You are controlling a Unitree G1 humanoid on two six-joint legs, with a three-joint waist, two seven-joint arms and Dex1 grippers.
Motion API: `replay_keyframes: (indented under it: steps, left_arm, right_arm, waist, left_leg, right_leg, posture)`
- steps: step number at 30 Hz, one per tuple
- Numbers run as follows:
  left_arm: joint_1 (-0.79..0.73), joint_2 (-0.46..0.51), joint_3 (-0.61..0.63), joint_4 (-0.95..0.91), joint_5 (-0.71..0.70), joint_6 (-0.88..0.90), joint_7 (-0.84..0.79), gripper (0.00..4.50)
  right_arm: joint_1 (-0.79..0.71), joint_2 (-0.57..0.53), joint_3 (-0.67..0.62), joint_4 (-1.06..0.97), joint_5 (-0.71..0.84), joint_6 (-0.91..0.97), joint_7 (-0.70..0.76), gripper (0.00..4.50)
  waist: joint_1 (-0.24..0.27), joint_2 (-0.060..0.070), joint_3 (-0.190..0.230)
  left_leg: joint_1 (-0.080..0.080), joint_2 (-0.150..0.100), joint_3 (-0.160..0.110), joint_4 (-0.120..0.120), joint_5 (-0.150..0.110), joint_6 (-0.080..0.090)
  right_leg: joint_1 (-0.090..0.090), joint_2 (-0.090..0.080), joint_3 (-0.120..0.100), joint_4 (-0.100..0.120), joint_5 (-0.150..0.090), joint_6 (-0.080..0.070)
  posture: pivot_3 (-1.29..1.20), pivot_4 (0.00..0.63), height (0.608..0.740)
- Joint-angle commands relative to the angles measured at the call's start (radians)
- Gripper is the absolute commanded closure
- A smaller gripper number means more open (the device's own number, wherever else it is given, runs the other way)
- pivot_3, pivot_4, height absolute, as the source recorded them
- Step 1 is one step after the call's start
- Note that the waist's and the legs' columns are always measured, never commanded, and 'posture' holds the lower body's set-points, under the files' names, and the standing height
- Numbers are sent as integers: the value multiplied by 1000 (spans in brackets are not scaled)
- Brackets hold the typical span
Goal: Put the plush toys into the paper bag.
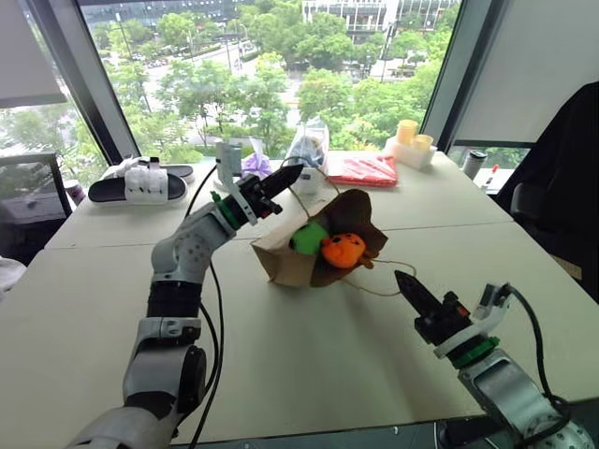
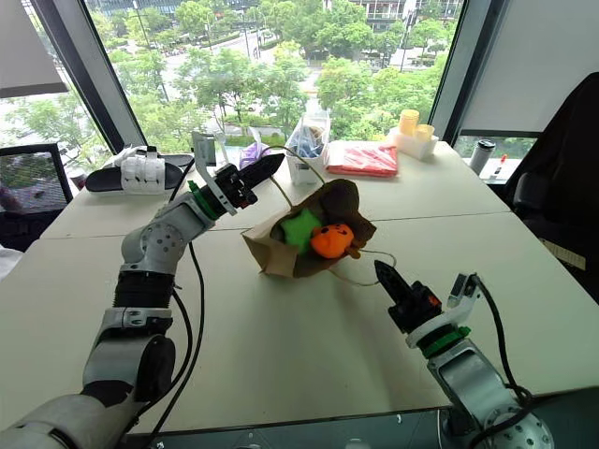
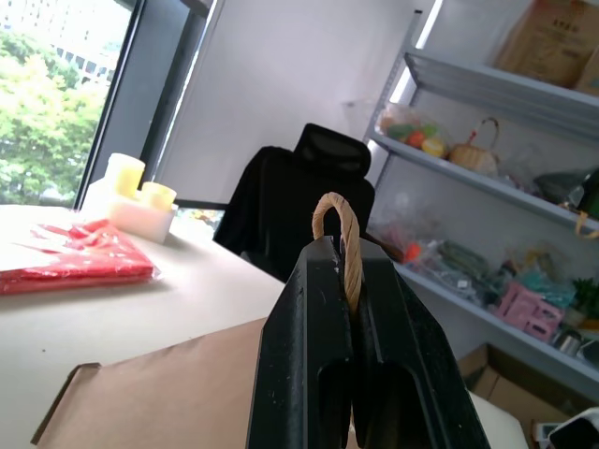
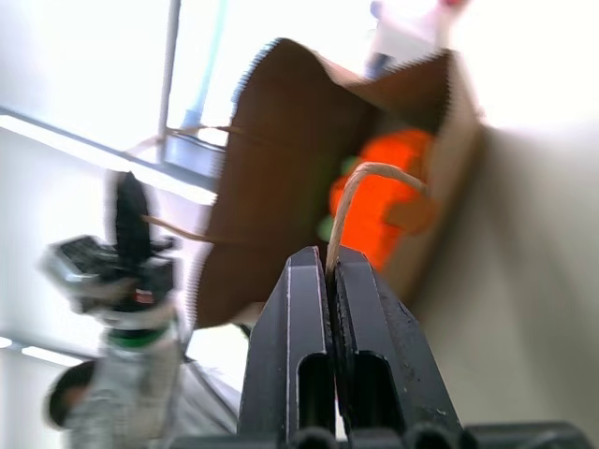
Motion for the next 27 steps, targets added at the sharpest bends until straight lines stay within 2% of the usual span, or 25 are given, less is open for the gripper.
replay_keyframes:
  steps: [1, 6, 11, 20, 23, 26, 27]
  left_arm:
    - [-101, 18, 118, -31, -119, 65, 104, 4500]
    - [-36, 47, 50, 4, -28, 44, 88, 4500]
    - [32, 43, -7, -5, 28, 18, 65, 4500]
    - [52, 6, 29, -33, -16, 25, 78, 4500]
    - [42, 2, 53, -35, -50, 38, 77, 3581]
    - [48, 6, 55, -55, -74, 52, 63, 2164]
    - [55, 11, 52, -64, -76, 56, 60, 1579]
  right_arm:
    - [-119, -96, -81, -82, 189, -95, -15, 4432]
    - [-200, -168, -74, -26, 209, -141, -39, 4432]
    - [-205, -186, -5, -18, 179, -125, -24, 4432]
    - [-171, -200, 70, -28, 99, -98, 31, 4432]
    - [-165, -205, 67, -34, 84, -100, 54, 3528]
    - [-151, -220, 63, -41, 80, -95, 69, 2119]
    - [-142, -229, 60, -43, 74, -94, 70, 1505]
  waist:
    - [1, -1, 1]
    - [3, -1, -1]
    - [2, -1, 0]
    - [3, -1, 0]
    - [2, -1, 0]
    - [3, -1, 0]
    - [3, -1, 0]
  left_leg:
    - [-1, 0, 0, 1, 0, 0]
    - [4, 0, -1, -1, -1, 2]
    - [2, 0, -1, 0, -1, 1]
    - [0, 0, 0, 1, -1, 1]
    - [0, 0, 0, 1, -1, 1]
    - [0, 0, -1, 0, -1, 1]
    - [0, 0, 0, 1, -1, 1]
  right_leg:
    - [-1, 0, 0, 0, 0, 0]
    - [5, 0, -1, -1, -1, 1]
    - [4, 0, -1, -1, -1, 1]
    - [2, 0, -1, -1, -1, 1]
    - [2, 0, -1, -1, -1, 1]
    - [2, 0, -1, -1, -1, 1]
    - [2, 0, -1, -1, -1, 1]
  posture:
    - [0, 150, 740]
    - [0, 150, 740]
    - [0, 150, 740]
    - [0, 150, 740]
    - [0, 150, 740]
    - [0, 150, 740]
    - [0, 150, 740]
